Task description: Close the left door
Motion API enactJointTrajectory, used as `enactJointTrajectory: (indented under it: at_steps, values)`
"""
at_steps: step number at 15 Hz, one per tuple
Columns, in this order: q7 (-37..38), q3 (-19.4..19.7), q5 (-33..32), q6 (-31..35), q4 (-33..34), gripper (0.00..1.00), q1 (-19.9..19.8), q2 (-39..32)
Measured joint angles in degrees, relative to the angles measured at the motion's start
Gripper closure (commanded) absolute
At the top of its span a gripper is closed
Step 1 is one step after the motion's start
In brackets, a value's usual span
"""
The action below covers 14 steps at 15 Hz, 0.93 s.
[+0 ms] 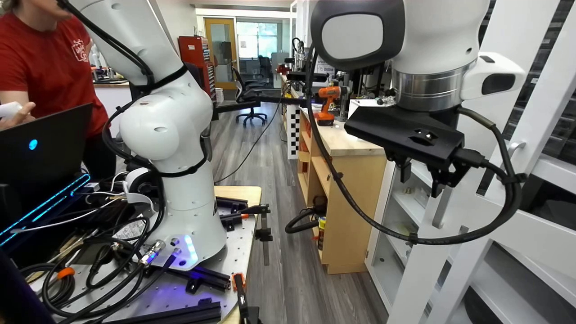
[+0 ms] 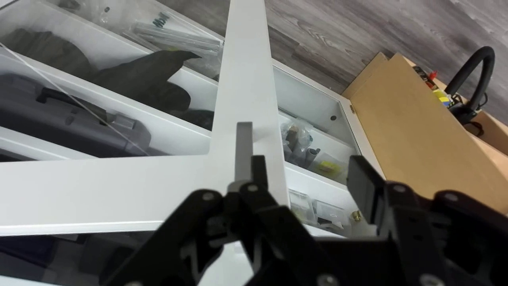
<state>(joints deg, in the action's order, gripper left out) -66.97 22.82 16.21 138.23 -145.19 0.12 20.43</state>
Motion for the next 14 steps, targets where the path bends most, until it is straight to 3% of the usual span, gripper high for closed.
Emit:
enactJointTrajectory:
  at_steps: [3, 14]
  values:
    - [0.0, -0.62, -2.32, -0.06, 0.0, 0.0, -1.43, -0.3]
    - [-4.08, -0.96, -3.1, -2.1, 0.15, 0.0, -1.82, -0.35]
